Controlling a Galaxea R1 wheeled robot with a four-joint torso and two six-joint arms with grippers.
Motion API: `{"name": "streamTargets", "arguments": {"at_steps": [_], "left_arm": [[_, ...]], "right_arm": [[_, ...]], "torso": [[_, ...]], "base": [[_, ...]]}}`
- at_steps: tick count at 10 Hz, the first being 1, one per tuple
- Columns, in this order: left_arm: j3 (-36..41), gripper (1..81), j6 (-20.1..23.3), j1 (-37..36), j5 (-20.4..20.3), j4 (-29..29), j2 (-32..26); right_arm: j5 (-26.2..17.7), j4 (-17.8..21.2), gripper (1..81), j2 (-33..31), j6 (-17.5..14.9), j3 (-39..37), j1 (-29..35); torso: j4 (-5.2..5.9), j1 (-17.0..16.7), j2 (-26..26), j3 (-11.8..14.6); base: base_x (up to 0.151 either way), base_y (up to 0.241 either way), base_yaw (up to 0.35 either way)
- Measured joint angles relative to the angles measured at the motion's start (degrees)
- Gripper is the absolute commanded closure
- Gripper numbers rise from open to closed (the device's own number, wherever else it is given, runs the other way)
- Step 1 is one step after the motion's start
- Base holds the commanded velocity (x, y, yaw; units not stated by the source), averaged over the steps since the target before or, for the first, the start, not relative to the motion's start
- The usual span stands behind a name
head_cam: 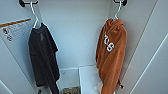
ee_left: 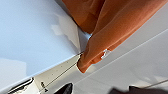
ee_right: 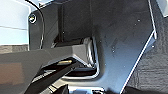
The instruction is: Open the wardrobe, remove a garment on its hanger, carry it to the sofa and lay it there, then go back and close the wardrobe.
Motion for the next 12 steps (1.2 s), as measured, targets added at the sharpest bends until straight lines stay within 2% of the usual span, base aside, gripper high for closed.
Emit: {"name": "streamTargets", "arguments": {"at_steps": [1,2,4,5,6,7,9,12], "left_arm": [[0.0,1.0,0.0,-2.8,1.5,-0.9,0.3],[-0.4,1.0,-0.1,-4.9,0.9,-2.1,0.6],[-2.4,1.0,-0.1,-6.5,5.7,-4.9,2.1],[-4.1,1.0,-0.1,-11.5,7.5,-6.1,3.4],[-6.9,1.0,-0.1,-16.5,6.8,-7.0,4.8],[-9.2,1.0,-0.1,-18.2,6.9,-7.8,6.3],[-12.4,1.0,-0.1,-16.5,9.4,-9.3,10.2],[-15.9,1.0,-0.1,-19.4,10.5,-11.3,13.1]], "right_arm": [[0.1,0.0,1.0,0.0,0.0,0.0,0.0],[0.1,0.0,1.0,0.0,0.0,0.0,0.1],[0.5,0.0,1.0,-0.1,0.0,0.0,0.3],[0.5,0.0,1.0,-0.2,0.0,0.0,0.2],[0.5,0.0,1.0,-0.1,0.0,0.0,0.2],[0.6,0.0,1.0,0.0,0.0,0.0,0.5],[0.7,0.0,1.0,0.0,0.0,0.0,0.6],[0.7,0.0,1.0,0.2,0.0,0.0,0.6]], "torso": [[0.00,0.0,0.0,0.0],[0.00,0.0,0.0,0.0],[0.02,0.0,0.0,0.0],[0.02,0.0,0.0,0.0],[0.02,0.0,0.0,-0.1],[0.02,0.1,0.1,-0.1],[0.02,0.1,0.1,-0.1],[0.02,0.1,0.1,-0.1]], "base": [[0.000,0.000,0.000],[0.000,0.000,0.000],[0.000,0.000,0.000],[0.000,0.000,0.000],[0.000,0.000,0.000],[0.000,0.000,0.000],[0.000,0.000,0.000],[0.000,0.000,0.000]]}}
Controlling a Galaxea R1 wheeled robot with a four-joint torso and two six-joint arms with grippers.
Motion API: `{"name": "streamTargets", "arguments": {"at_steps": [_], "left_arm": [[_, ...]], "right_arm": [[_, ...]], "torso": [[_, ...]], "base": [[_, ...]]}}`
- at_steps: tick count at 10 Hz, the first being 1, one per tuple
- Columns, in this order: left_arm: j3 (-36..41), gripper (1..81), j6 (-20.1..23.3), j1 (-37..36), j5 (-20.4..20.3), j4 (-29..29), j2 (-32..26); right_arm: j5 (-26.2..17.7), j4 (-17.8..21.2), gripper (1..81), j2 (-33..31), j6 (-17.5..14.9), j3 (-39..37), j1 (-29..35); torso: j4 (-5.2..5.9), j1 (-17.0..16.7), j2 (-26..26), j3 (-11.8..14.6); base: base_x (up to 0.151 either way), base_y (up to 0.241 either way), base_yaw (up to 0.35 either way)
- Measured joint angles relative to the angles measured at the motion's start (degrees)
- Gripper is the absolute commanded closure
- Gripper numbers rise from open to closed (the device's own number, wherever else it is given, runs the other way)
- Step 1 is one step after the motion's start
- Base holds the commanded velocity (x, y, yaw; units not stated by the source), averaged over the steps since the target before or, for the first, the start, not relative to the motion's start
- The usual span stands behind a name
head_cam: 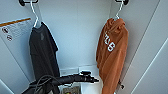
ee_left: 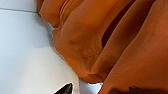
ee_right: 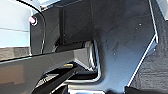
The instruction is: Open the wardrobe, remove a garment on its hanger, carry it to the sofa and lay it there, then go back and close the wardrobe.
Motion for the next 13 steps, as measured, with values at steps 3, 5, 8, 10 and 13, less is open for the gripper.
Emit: {"name": "streamTargets", "arguments": {"at_steps": [3,5,8,10,13], "left_arm": [[0.0,1.0,0.0,-5.8,0.3,-5.4,0.5],[0.6,1.0,0.0,-9.8,0.8,-9.9,0.8],[3.1,1.0,0.0,-16.8,0.7,-19.3,0.6],[3.9,1.0,0.0,-21.0,0.7,-25.6,0.3],[4.3,1.0,0.0,-28.1,0.5,-34.5,-1.5]], "right_arm": [[0.0,0.0,1.0,0.0,0.0,0.0,0.0],[0.0,0.0,1.0,0.0,0.0,0.0,0.0],[0.0,0.0,1.0,0.0,0.0,-0.4,-0.3],[-0.2,0.0,1.0,0.0,0.0,-0.4,-0.3],[-0.5,0.0,1.0,0.0,0.0,-0.4,-0.3]], "torso": [[0.00,0.0,0.0,0.0],[0.00,0.0,0.0,0.0],[0.00,0.0,0.0,0.0],[0.00,0.1,0.0,0.0],[0.00,0.1,0.0,0.0]], "base": [[0.000,0.000,0.000],[0.000,0.000,0.000],[0.000,0.000,0.000],[0.000,0.000,0.000],[0.000,0.000,0.000]]}}
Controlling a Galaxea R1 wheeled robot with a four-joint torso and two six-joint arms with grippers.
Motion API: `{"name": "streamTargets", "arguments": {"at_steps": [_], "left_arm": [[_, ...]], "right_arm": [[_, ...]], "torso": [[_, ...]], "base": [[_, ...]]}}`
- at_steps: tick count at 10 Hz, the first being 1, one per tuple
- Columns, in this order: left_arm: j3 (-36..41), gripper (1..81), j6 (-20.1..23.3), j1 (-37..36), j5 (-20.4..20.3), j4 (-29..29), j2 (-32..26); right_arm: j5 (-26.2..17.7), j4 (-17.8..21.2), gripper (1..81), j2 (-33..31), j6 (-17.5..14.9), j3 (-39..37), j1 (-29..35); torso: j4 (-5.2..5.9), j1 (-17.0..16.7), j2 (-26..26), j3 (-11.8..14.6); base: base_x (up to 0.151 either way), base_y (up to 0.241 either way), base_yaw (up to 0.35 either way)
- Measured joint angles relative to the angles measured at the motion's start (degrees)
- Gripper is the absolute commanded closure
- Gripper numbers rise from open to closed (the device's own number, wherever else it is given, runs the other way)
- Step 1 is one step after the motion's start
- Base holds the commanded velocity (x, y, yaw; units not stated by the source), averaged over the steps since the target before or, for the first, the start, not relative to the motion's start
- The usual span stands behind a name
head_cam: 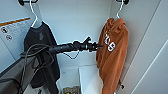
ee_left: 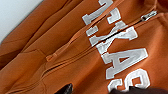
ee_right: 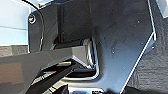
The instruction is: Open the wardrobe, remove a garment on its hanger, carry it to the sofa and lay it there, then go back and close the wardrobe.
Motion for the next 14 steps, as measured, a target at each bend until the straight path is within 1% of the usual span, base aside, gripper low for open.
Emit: {"name": "streamTargets", "arguments": {"at_steps": [4,6,7,10,13,14], "left_arm": [[-0.7,1.0,0.0,-6.4,-0.5,-10.7,-0.9],[-3.8,1.0,0.0,-9.1,-1.0,-17.0,-0.7],[-5.2,1.0,0.0,-10.2,-1.4,-19.1,-0.7],[-10.7,1.0,0.0,-13.2,-1.4,-22.1,1.2],[-16.8,1.0,0.0,-15.7,-0.3,-23.2,5.2],[-18.4,1.0,0.0,-16.5,0.3,-23.3,6.6]], "right_arm": [[-0.4,0.0,1.0,0.4,0.0,-0.1,0.0],[-0.4,0.0,1.0,0.9,0.0,-1.0,0.0],[-0.4,0.0,1.0,1.3,0.1,-1.5,0.0],[-0.4,0.1,1.0,1.4,0.3,-1.9,-0.5],[-0.1,0.2,1.0,1.4,0.5,-1.9,-0.9],[0.2,0.2,1.0,1.4,0.5,-1.9,-1.2]], "torso": [[0.00,0.0,0.0,0.0],[0.00,0.0,0.0,0.0],[0.00,0.0,0.0,0.0],[0.00,0.0,0.0,0.0],[-0.02,0.0,0.0,0.0],[-0.30,0.0,0.0,0.0]], "base": [[0.000,0.000,0.000],[0.000,0.000,0.000],[0.000,0.000,0.000],[0.000,0.000,0.000],[0.000,0.000,0.000],[0.000,0.000,0.000]]}}
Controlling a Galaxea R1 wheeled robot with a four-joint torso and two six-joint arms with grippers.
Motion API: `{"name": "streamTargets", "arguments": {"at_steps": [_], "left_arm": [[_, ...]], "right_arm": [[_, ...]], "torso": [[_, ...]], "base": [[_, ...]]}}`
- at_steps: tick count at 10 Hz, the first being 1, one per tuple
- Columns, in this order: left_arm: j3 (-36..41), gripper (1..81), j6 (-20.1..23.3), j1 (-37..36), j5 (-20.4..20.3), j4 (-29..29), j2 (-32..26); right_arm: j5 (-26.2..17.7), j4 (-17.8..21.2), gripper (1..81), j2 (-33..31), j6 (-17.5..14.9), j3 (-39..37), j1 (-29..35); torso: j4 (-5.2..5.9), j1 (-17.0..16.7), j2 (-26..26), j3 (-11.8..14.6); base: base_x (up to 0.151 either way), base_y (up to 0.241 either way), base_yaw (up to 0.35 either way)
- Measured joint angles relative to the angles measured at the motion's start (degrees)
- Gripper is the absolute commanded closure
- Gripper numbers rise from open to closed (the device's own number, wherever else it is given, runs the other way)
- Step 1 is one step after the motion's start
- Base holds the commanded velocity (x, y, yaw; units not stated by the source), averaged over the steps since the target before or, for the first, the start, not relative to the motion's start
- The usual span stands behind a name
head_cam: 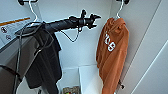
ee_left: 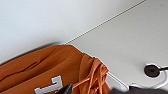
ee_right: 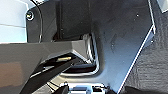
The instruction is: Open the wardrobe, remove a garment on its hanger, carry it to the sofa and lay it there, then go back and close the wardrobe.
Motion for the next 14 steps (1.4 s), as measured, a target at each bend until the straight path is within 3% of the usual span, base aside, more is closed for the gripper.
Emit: {"name": "streamTargets", "arguments": {"at_steps": [3,4,12,14], "left_arm": [[-0.9,1.0,0.0,-1.7,0.5,-0.8,2.2],[-0.7,1.0,0.0,-1.7,0.9,-0.9,3.2],[-0.6,1.0,0.0,-2.8,0.6,-3.4,6.4],[-0.9,1.0,0.0,-2.8,-1.1,-3.8,7.4]], "right_arm": [[0.1,0.0,1.0,0.0,0.0,0.0,-0.2],[0.1,0.0,1.0,0.0,-0.1,0.0,-0.4],[0.4,-0.1,1.0,0.2,-0.1,0.0,-0.4],[0.4,-0.1,1.0,0.2,-0.1,0.0,-0.4]], "torso": [[-3.87,0.0,0.0,0.0],[-4.48,0.0,0.0,0.0],[-4.42,0.0,0.0,0.0],[-4.42,0.0,0.0,0.0]], "base": [[0.000,0.000,0.000],[0.000,0.000,0.000],[0.000,0.000,0.000],[0.000,0.000,0.000]]}}
